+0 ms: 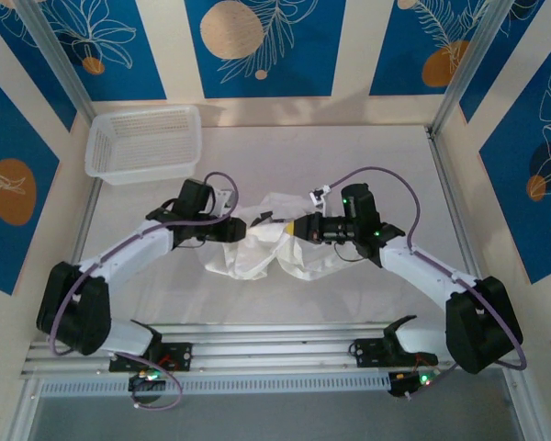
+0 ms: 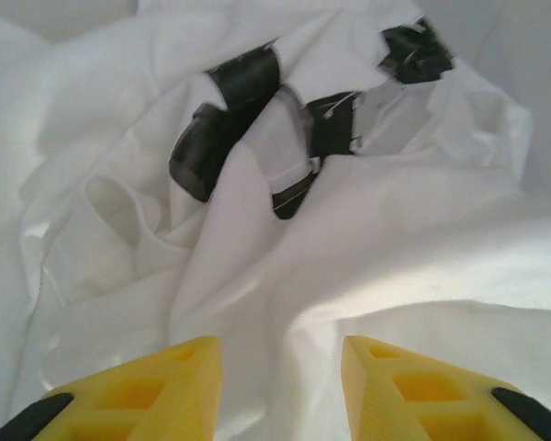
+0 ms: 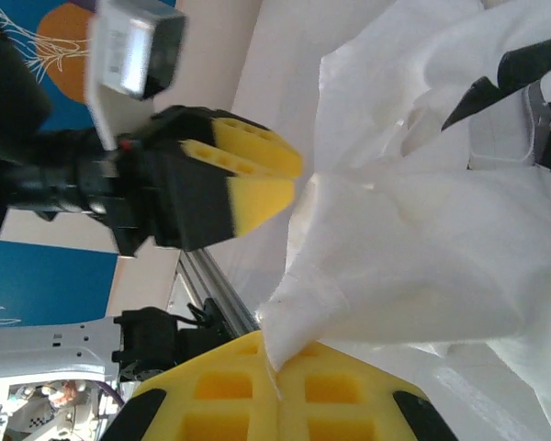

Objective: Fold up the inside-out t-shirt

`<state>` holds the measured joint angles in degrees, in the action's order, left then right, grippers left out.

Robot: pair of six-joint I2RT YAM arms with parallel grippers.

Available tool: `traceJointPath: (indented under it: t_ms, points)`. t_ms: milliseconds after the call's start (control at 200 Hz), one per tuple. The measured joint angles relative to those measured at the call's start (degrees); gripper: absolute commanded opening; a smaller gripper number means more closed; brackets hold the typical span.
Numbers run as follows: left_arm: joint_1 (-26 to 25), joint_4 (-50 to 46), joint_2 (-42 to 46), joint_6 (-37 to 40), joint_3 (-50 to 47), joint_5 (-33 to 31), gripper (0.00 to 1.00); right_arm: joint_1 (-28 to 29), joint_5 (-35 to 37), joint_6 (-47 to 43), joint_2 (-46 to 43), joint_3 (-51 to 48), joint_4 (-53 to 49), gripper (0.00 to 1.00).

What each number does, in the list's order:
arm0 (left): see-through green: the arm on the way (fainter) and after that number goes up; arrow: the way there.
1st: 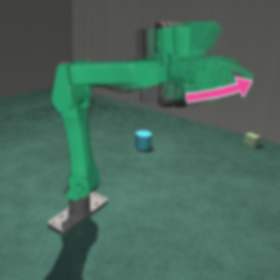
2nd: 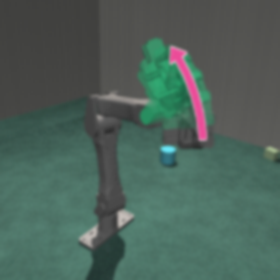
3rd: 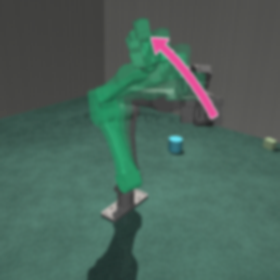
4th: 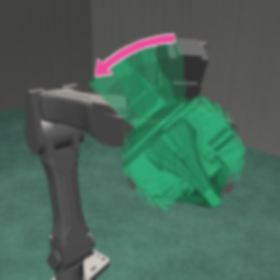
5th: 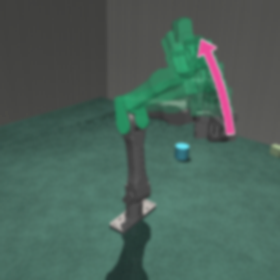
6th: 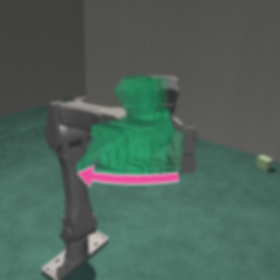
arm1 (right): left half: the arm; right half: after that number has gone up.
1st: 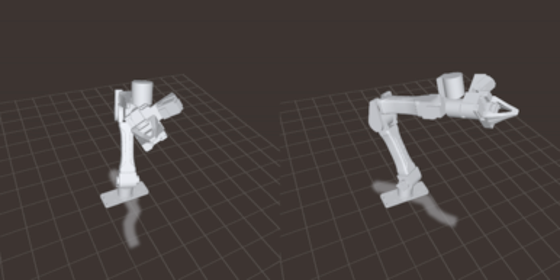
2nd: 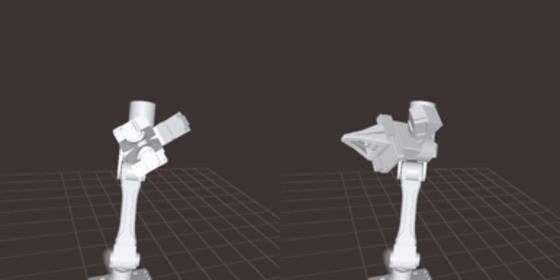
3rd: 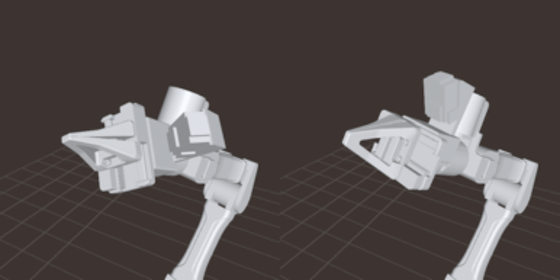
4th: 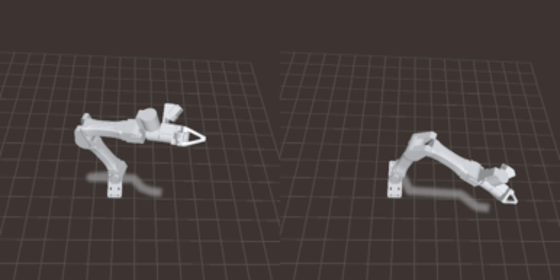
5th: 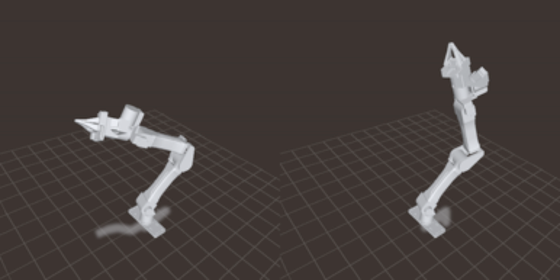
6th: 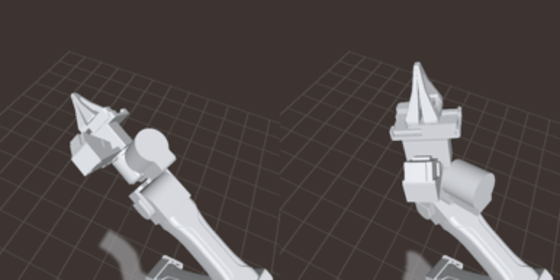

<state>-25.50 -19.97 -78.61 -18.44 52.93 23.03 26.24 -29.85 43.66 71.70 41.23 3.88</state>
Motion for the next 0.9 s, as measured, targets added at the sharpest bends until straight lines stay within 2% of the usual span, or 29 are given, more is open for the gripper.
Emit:
traceJointPath:
  t_ms: [135,240,340,480,605,845,900]
  points:
    - [-1.9,-0.7,7.8,4.6,0.5,0.2,0.39,0.2,0.0,-0.2,0.9,0.3,0.0,0.0]
    - [-9.7,-0.6,11.1,8.6,2.2,-2.6,0.35,0.5,0.0,-0.2,1.6,0.9,0.0,0.0]
    - [-15.8,0.7,10.0,10.0,3.0,-3.8,0.32,0.9,0.0,-0.2,2.3,1.3,0.0,0.0]
    - [-17.9,3.0,3.1,9.1,3.0,-8.0,0.31,1.8,0.0,-0.2,2.5,1.7,-0.1,0.0]
    - [-18.3,3.7,-3.3,7.6,3.0,-13.3,0.36,2.3,0.0,-0.3,2.5,2.3,-0.1,0.0]
    - [-20.0,7.5,-6.4,8.4,3.0,-13.8,0.55,2.6,0.8,-0.5,2.4,2.5,-0.3,0.0]
    - [-20.2,7.9,-7.0,8.3,3.0,-15.0,0.57,2.6,0.9,-0.5,2.4,2.5,-0.3,0.0]
